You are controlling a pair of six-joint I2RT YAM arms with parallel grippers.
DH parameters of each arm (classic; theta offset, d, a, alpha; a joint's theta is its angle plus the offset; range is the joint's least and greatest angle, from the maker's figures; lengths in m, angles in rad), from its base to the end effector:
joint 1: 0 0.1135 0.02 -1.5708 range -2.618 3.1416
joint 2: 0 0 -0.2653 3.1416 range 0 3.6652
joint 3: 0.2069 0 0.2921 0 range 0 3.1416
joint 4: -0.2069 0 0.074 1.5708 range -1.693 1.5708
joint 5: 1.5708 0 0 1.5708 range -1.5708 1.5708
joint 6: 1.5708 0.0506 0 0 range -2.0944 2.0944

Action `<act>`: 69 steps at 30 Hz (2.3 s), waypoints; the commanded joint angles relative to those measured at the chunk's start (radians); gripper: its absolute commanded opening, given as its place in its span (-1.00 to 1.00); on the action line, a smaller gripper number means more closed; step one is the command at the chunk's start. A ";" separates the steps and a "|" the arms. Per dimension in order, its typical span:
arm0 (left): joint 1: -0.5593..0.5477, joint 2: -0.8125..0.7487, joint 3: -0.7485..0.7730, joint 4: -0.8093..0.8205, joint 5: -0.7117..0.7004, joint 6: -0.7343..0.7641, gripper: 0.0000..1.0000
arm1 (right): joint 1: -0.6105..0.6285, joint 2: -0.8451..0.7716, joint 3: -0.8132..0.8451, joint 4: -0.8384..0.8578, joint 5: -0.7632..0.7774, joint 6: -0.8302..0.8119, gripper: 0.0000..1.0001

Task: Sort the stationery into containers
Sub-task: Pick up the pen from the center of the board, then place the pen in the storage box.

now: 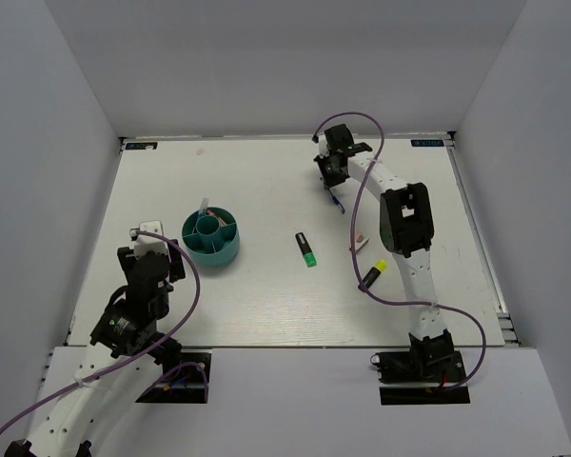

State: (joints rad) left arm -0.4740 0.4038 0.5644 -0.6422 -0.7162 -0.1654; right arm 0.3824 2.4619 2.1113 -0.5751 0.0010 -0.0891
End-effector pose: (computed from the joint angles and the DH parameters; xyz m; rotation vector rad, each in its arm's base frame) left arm 0.1469 -0.0380 0.2707 -0.1330 1.9357 0.3121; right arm 0.5477 0.2202 0.1389 -0.5837 2.4315 0.1209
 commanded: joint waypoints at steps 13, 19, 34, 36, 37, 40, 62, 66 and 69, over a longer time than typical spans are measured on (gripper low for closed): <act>0.005 -0.022 -0.014 0.027 -0.037 0.009 0.62 | 0.049 -0.211 -0.182 -0.118 -0.312 -0.092 -1.00; 0.005 -0.059 -0.035 0.050 -0.092 0.020 0.62 | 0.108 -0.322 -0.071 -0.153 -0.564 -0.129 -1.00; 0.008 -0.143 -0.058 0.081 -0.169 0.036 0.64 | 0.326 -0.290 0.068 0.688 -0.911 0.585 -1.00; 0.008 -0.152 -0.060 0.085 -0.172 0.037 0.64 | 0.345 -0.238 0.119 0.797 -0.923 0.652 -1.00; 0.008 -0.164 -0.066 0.084 -0.172 0.038 0.64 | 0.377 -0.212 0.143 0.790 -0.927 0.629 -1.00; 0.008 -0.178 -0.066 0.085 -0.177 0.040 0.64 | 0.426 -0.175 0.173 0.845 -0.967 0.583 -1.00; 0.026 -0.186 -0.066 0.087 -0.144 0.030 0.64 | 0.529 -0.046 0.029 0.994 -0.968 0.276 -1.00; 0.023 -0.186 -0.064 0.085 -0.141 0.033 0.64 | 0.541 -0.017 0.032 0.982 -0.932 0.235 -1.00; 0.028 -0.191 -0.064 0.088 -0.140 0.032 0.64 | 0.549 -0.006 0.036 0.975 -0.912 0.213 -1.00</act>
State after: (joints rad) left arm -0.4534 0.2241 0.4995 -0.5636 -0.8642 -0.1318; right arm 0.9131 2.4435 2.1410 0.3710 -0.9485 0.1848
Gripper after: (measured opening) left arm 0.820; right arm 0.022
